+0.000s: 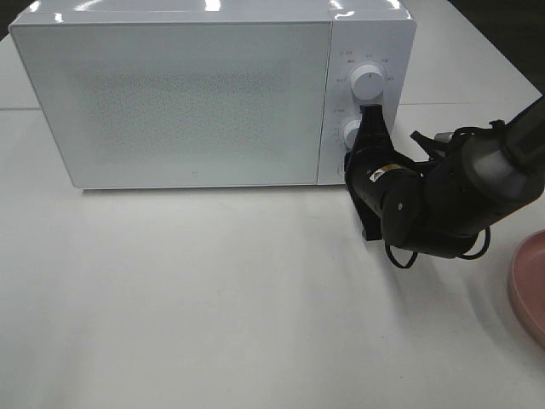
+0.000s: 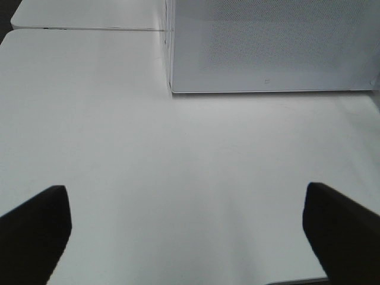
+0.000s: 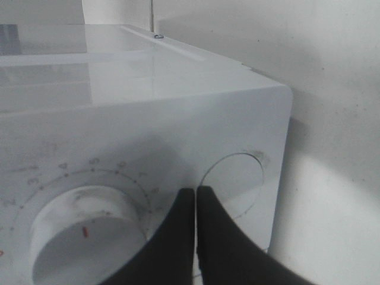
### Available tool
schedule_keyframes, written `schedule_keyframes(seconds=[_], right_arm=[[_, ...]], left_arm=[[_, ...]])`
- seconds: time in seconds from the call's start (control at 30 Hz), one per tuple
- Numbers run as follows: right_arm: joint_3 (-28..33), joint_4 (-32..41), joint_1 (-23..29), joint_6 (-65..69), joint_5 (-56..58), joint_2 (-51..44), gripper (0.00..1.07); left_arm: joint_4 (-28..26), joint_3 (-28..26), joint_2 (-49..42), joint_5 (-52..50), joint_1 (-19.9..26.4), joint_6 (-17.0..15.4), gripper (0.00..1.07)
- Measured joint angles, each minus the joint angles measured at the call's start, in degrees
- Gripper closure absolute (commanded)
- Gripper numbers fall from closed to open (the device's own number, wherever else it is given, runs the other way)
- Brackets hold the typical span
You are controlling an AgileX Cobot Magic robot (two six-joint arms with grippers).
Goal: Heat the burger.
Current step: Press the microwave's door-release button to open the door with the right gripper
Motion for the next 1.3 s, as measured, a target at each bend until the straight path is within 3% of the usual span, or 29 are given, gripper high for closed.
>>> schedule_keyframes(seconds=[0.57, 1.3], right_arm=[[-1.72, 0.00, -0.29, 0.17, -0.11, 3.21, 1.07], [-6.02, 7.39, 0.57, 0.11, -0.06, 4.93, 1.07]], left_arm=[[0.00, 0.00, 0.00, 0.00, 0.00, 0.00, 0.08], [0.00, 0.00, 0.00, 0.00, 0.00, 0.00, 0.08]])
